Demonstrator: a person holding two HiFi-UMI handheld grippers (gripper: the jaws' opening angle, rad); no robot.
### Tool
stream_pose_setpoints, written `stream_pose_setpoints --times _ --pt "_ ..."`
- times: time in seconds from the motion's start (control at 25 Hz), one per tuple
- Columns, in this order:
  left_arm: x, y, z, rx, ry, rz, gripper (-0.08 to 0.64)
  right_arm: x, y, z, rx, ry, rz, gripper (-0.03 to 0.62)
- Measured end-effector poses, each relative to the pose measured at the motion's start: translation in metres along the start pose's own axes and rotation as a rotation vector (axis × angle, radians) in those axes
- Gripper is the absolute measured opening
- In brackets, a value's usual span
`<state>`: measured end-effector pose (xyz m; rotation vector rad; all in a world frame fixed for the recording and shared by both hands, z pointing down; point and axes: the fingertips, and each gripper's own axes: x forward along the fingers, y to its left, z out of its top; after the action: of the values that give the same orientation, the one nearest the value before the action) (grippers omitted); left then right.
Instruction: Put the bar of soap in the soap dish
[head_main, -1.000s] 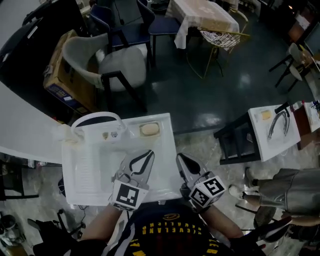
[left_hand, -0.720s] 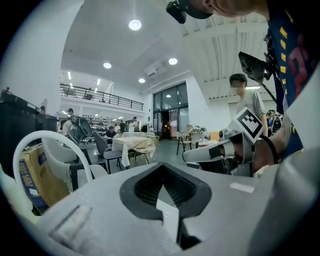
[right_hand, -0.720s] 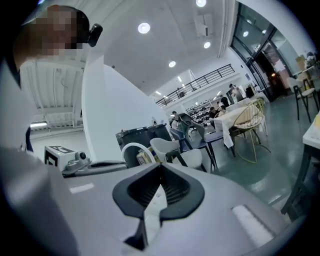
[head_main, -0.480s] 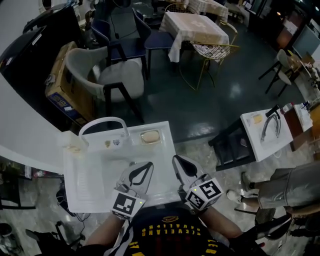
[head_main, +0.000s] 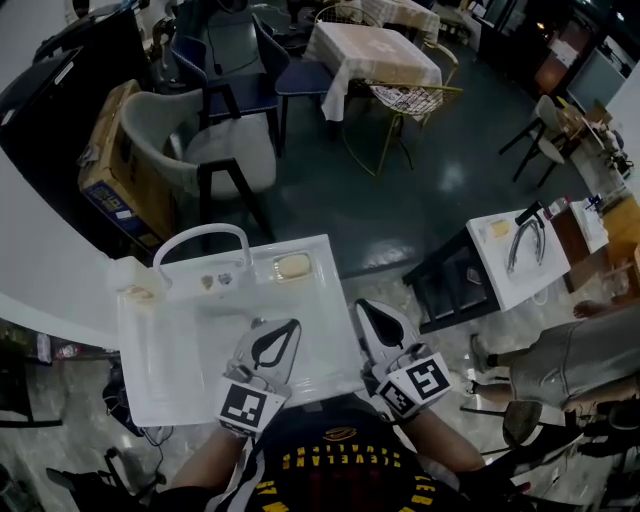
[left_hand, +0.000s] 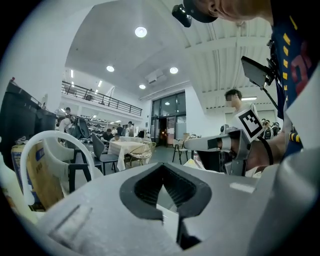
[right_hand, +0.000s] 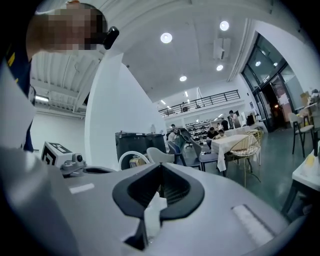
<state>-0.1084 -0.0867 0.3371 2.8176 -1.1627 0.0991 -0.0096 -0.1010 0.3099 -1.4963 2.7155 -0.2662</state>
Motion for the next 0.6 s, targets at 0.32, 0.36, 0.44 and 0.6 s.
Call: stream_pose_setpoints --times 0.32,0.36,0.44,0.6 --pt "-0.010 -0.002 0.005 -0.021 -0.015 0.008 0.002 -0.004 0.012 0.013 -0.062 -0.041 0.014 0.003" --pt "-0.010 -0.003 0.003 -0.022 -0.011 0.007 0.002 -0.005 0.012 0.012 -0.066 -0.041 0.015 0.002" --pt "-0.012 -0.006 -0.001 -0.024 -0.005 0.000 0.002 -0.009 0.014 0.010 -0.072 -0.036 0.014 0.003" --pt "-0.015 -0.009 -0.007 -0.036 0.008 -0.011 0.002 -0.010 0.017 0.006 -0.060 -0.029 0.010 0.002"
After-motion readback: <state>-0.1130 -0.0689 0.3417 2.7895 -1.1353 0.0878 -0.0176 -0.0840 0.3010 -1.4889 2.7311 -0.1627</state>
